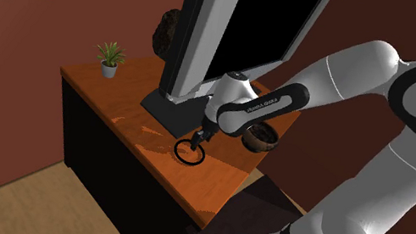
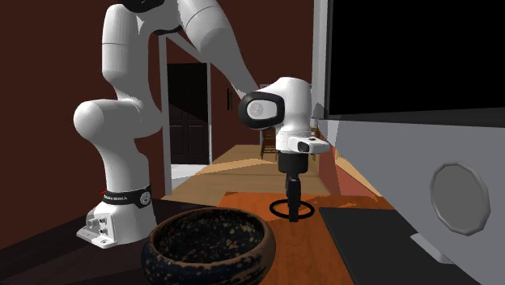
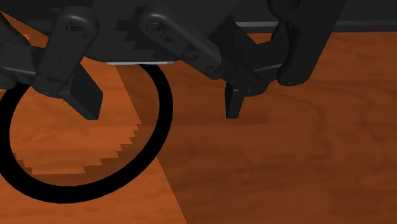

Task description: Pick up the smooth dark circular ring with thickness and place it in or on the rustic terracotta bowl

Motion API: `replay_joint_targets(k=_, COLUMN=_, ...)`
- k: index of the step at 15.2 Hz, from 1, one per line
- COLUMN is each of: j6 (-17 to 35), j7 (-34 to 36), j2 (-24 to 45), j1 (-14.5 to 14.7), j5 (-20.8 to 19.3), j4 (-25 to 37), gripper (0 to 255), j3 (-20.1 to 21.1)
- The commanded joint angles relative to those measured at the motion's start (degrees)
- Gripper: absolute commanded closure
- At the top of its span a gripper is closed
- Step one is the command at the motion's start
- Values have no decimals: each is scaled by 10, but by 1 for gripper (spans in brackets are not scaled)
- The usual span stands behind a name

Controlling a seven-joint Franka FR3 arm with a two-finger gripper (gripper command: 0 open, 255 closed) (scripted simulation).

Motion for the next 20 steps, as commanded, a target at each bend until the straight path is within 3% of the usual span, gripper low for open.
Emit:
replay_joint_targets(k=1, j6=9, j7=4, j2=11, j1=1, j5=-3, j4=2, gripper=0, j3=0)
replay_joint_targets(k=8, j6=9, j7=4, j2=11, j1=1, j5=-3, j4=2, gripper=0, j3=0)
replay_joint_targets(k=9, j6=9, j7=4, j2=11, j1=1, j5=-3, j4=2, gripper=255, j3=0)
replay_joint_targets(k=20, j6=-6, j7=1, j2=-3, j1=0, j5=1, j4=3, gripper=255, j3=2)
